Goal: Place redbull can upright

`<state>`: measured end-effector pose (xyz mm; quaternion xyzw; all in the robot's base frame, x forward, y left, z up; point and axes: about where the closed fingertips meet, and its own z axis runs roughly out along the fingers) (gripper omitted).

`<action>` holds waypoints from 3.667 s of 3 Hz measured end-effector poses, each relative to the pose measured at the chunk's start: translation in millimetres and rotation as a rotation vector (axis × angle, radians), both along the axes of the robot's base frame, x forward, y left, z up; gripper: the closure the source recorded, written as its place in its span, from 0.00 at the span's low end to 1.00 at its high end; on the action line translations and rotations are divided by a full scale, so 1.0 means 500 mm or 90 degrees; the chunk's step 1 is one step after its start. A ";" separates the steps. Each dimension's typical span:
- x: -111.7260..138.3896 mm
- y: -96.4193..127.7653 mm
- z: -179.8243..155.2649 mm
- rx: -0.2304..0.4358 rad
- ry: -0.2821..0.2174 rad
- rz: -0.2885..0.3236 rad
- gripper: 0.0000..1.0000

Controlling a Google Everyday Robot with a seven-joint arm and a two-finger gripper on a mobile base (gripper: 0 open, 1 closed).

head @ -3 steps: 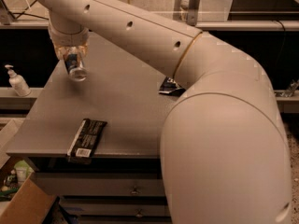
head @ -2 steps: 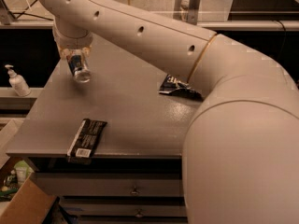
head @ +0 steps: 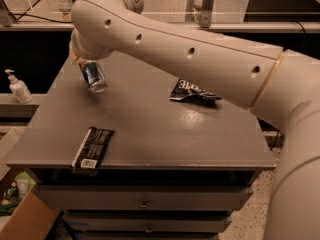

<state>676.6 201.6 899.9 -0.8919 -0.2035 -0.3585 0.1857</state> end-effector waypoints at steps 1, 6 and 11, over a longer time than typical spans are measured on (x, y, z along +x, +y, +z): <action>-0.001 -0.025 0.014 0.076 -0.036 0.024 1.00; -0.025 -0.086 0.060 0.270 -0.126 0.097 1.00; -0.064 -0.061 0.098 0.305 -0.263 0.273 1.00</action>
Offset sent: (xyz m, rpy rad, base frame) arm 0.0060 -0.0379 0.0313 0.2932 -0.0448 0.0506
